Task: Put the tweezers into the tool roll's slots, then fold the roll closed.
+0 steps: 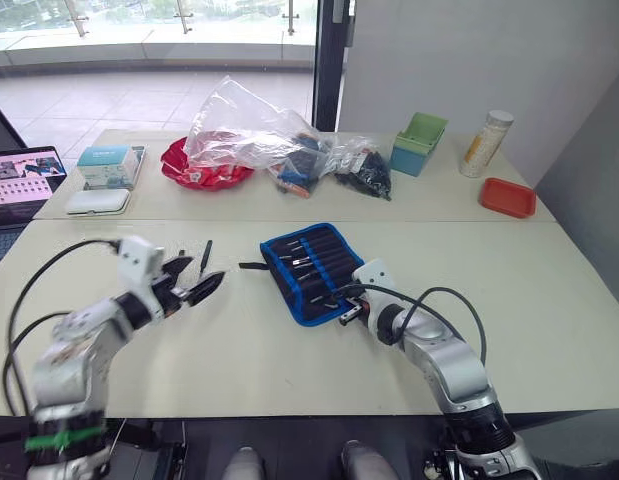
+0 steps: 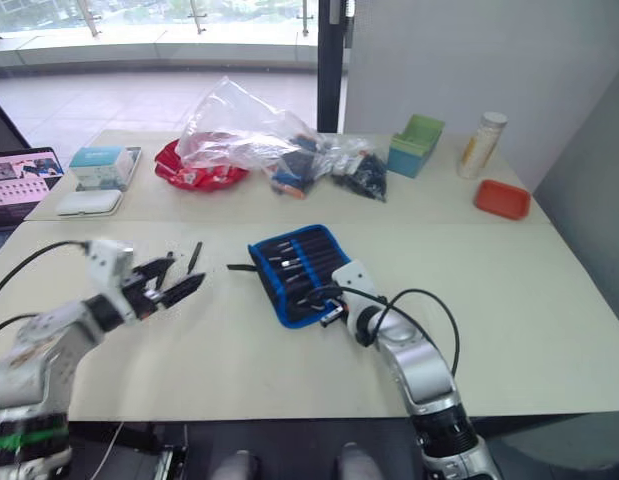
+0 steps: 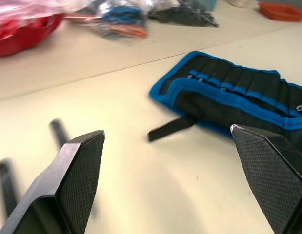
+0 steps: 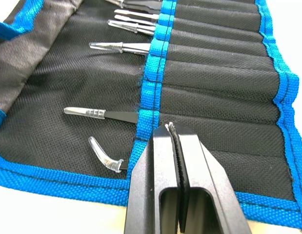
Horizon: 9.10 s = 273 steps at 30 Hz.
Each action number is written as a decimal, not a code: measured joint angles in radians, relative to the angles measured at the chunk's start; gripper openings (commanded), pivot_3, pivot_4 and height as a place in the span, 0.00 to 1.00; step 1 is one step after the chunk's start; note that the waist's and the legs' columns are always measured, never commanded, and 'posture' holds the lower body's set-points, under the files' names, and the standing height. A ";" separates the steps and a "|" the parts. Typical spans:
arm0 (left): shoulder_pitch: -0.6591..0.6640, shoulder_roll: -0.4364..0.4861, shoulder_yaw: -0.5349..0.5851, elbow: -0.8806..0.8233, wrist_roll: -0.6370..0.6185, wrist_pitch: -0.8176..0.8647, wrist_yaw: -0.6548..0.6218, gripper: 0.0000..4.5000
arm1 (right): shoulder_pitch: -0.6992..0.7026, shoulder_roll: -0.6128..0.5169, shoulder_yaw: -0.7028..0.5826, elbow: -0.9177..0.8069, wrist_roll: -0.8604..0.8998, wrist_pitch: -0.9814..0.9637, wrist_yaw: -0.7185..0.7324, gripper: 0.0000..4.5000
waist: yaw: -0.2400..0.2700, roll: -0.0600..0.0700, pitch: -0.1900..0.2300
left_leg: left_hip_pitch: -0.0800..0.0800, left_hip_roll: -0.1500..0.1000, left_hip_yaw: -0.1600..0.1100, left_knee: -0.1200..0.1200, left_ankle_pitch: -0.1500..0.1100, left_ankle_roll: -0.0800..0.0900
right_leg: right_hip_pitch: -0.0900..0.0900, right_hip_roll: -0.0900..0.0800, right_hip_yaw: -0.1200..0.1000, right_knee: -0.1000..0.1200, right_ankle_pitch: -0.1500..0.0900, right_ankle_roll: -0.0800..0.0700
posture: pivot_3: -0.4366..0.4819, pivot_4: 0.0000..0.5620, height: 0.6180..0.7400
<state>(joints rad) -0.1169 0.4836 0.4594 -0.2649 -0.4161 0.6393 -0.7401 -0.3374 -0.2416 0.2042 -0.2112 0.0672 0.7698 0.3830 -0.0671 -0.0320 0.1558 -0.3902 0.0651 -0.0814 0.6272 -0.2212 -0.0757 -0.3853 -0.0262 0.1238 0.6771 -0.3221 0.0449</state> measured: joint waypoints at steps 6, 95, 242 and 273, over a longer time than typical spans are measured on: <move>0.354 -0.126 0.128 -0.240 -0.038 0.021 0.165 0.97 | -0.012 -0.028 0.003 0.018 0.003 -0.001 0.035 0.00 | 0.005 -0.002 -0.001 | 0.000 0.001 0.000 0.000 0.000 0.000 | 0.001 0.000 0.000 -0.004 -0.001 -0.001 | 0.48 0.27 1.00; -0.517 0.062 -0.665 0.368 0.094 0.041 -0.164 0.01 | -0.018 -0.001 -0.016 0.041 -0.004 -0.021 0.021 0.00 | -0.001 0.003 -0.002 | 0.005 0.001 0.000 -0.003 0.000 0.000 | 0.011 0.002 -0.001 -0.016 -0.002 0.000 | 0.48 0.27 1.00; -0.314 -0.216 -0.266 0.541 0.292 -0.262 0.575 0.75 | 0.010 -0.041 -0.031 0.013 0.004 -0.003 0.012 0.00 | 0.049 0.004 -0.012 | 0.009 -0.001 -0.001 -0.001 0.000 -0.001 | 0.016 0.000 -0.001 -0.014 -0.001 0.000 | 0.48 0.27 1.00; -0.462 -0.183 -0.413 0.324 0.067 -0.077 0.152 0.00 | 0.006 -0.026 -0.030 0.016 0.004 0.001 0.005 0.00 | 0.035 0.001 -0.011 | 0.005 -0.002 -0.001 -0.002 0.000 -0.001 | 0.014 0.000 -0.001 -0.016 -0.001 0.000 | 0.48 0.27 1.00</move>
<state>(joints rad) -0.5791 0.3003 0.0460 0.0593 -0.3487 0.5627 -0.5877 -0.3312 -0.2675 0.1743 -0.1951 0.0716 0.7710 0.3880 -0.0325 -0.0307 0.1448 -0.3849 0.0633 -0.0828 0.6255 -0.2208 -0.0764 -0.3714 -0.0265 0.1228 0.6607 -0.3233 0.0454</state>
